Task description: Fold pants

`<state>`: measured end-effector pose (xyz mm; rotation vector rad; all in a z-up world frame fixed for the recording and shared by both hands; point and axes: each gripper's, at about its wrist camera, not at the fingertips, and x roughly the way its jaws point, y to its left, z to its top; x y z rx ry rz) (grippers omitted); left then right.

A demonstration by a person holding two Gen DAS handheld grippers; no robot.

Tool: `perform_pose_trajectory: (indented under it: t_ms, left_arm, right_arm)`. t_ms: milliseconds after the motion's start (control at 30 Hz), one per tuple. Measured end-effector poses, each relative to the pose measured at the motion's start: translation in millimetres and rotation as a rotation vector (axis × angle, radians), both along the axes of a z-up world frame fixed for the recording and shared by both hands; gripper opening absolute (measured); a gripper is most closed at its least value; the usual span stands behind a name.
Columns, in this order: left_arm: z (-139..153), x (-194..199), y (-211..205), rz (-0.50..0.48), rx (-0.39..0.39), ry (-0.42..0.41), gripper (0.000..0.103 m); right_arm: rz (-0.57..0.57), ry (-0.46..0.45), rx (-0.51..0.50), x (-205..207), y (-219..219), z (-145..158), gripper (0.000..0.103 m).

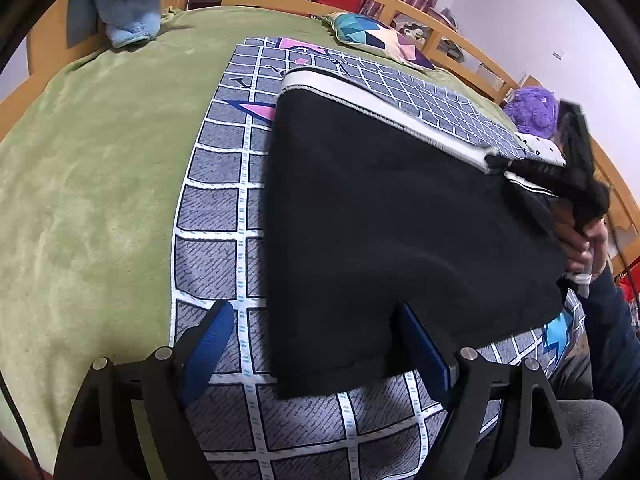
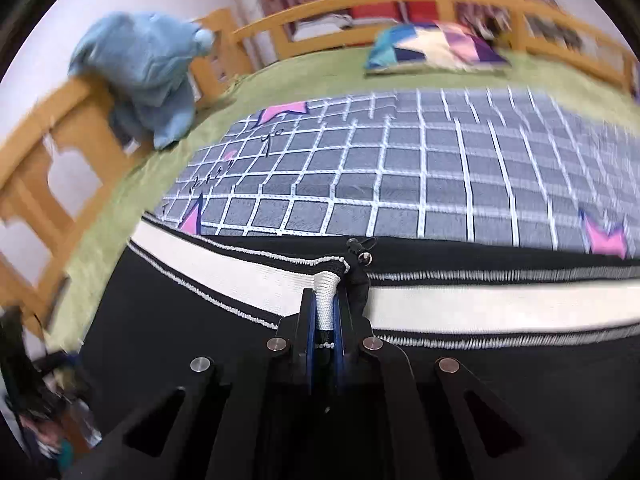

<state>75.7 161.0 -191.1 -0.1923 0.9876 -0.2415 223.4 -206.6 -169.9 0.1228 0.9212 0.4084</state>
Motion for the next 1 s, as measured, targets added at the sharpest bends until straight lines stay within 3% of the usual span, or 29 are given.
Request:
perform_pose_trajectory:
  t_ms: [133,167,267,367,433,500,600,700,733,800,867,1000]
  left_arm:
    - [24.1,-3.0,-0.9,0.02,0.05,-0.077,0.082]
    - [31.2,-3.2,-0.8,0.018,0.045,-0.101,0.083]
    - [37.9,3.1,-4.3,0.031,0.041,-0.1,0.083]
    - [29.0,4.1,-7.7,0.07,0.059,-0.08,0.083]
    - [17.4,2.7,-4.4,0.093,0.015,-0.046,0.082]
    - [2.1,2.5,3.6,0.13,-0.064,-0.002,0.081]
    - [-2.3,-2.8,14.2,0.177,-0.146,-0.026,0.077]
    - [0.7,-1.7,14.0,0.201,-0.161,-0.021,0.061]
    - [2.4,0.3,12.0,0.2,-0.165,-0.015,0.045]
    - [8.3,5.6,4.7,0.22,-0.118,-0.004,0.04]
    - [22.6,7.7,-6.4,0.212,-0.056,-0.022,0.023]
    - [71.9,3.7,-35.3,0.174,0.033,-0.109,0.019]
  right_arm:
    - [0.044,-0.012,-0.132,-13.1,7.2,0.5,0.011]
    - [0.026,-0.031,-0.141,-21.5,4.1,9.1,0.017]
    - [0.025,-0.094,-0.074,-55.2,-4.7,33.6,0.032]
    - [0.119,-0.114,-0.071,-96.7,-0.8,33.2,0.036]
    - [0.153,-0.066,-0.095,-114.4,2.4,14.9,0.037]
    - [0.125,0.04,-0.118,-115.1,0.6,-16.5,0.037]
    - [0.056,0.066,0.041,-115.7,-21.2,-25.8,0.039]
    - [0.005,0.056,0.139,-121.9,-40.2,-12.7,0.041]
    - [-0.012,0.035,0.141,-125.3,-47.1,-6.7,0.042]
    - [-0.038,0.012,0.118,-129.1,-59.2,1.7,0.042]
    - [-0.078,-0.022,0.1,-134.0,-76.7,9.8,0.042]
    - [-0.189,-0.087,-0.019,-145.1,-108.0,17.9,0.042]
